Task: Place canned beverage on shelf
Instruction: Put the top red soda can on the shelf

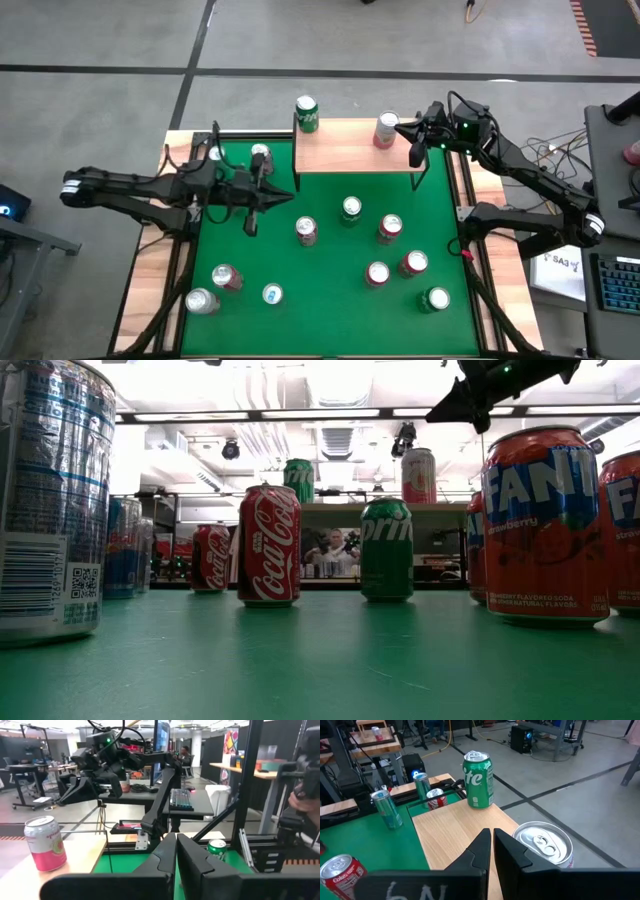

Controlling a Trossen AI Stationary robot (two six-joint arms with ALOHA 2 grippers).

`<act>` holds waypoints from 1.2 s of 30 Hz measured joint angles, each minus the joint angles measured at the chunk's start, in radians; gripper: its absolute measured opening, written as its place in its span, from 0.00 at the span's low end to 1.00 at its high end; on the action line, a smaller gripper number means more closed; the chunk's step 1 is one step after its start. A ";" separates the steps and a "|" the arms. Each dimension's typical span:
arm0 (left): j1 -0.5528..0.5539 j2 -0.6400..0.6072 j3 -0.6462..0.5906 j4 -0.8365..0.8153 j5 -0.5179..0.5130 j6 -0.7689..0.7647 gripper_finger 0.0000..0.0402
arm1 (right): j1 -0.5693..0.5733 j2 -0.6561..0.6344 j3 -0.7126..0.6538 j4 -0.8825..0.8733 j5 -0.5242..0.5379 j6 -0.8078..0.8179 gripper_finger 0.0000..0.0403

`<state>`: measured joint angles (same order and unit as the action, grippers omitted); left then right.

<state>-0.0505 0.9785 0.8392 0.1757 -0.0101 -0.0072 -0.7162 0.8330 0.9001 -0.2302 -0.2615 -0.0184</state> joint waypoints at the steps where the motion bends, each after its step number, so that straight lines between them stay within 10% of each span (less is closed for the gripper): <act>1: 0.000 -0.003 0.000 0.001 0.000 -0.009 0.00 | 0.000 0.000 0.000 0.000 0.000 0.000 0.03; 36: 0.001 0.025 0.000 -0.002 -0.009 0.268 0.00 | 0.002 0.097 0.013 0.110 0.057 0.018 0.03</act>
<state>-0.0492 1.0035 0.8394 0.1734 -0.0189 0.2612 -0.7139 0.9298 0.9131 -0.1198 -0.2049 -0.0007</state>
